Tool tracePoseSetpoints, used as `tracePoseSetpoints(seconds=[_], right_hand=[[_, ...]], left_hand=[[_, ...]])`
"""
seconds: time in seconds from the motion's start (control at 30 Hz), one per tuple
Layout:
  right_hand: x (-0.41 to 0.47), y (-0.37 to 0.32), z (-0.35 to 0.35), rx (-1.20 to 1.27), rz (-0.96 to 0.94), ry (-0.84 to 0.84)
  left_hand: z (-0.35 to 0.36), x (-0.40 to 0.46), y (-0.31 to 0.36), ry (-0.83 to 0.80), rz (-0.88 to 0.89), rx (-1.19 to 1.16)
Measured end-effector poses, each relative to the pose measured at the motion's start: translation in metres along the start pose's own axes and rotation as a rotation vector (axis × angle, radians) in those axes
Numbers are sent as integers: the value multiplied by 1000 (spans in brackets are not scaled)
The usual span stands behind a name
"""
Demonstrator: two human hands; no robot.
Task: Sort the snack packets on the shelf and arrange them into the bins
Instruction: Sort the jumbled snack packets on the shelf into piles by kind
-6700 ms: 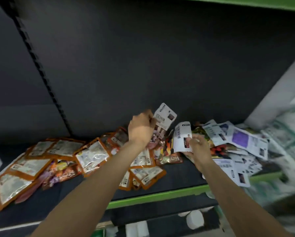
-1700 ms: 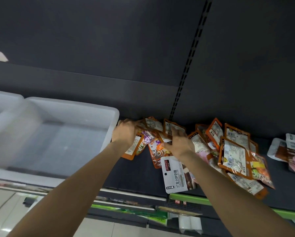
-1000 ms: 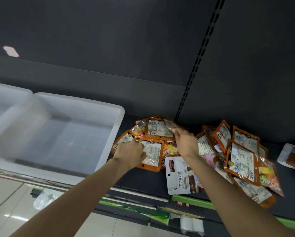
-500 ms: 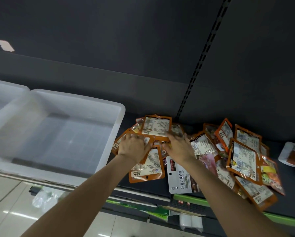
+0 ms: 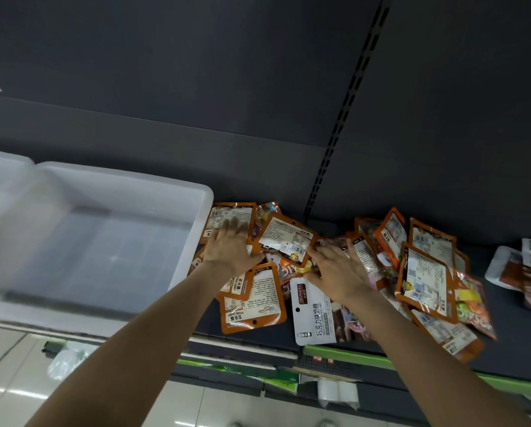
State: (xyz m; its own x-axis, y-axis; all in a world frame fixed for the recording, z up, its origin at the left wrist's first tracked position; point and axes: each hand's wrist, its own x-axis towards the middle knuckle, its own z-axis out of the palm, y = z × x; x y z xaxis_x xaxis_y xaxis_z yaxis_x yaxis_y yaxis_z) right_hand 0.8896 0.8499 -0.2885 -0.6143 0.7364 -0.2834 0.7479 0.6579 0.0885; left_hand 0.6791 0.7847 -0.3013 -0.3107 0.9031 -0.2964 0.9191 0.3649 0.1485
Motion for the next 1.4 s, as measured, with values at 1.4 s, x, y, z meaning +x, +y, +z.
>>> tracePoseSetpoints(seconds=[1.4], right_hand=[[-57, 32, 25, 386, 236, -101]], left_hand=[[18, -1, 55, -1, 272, 116]])
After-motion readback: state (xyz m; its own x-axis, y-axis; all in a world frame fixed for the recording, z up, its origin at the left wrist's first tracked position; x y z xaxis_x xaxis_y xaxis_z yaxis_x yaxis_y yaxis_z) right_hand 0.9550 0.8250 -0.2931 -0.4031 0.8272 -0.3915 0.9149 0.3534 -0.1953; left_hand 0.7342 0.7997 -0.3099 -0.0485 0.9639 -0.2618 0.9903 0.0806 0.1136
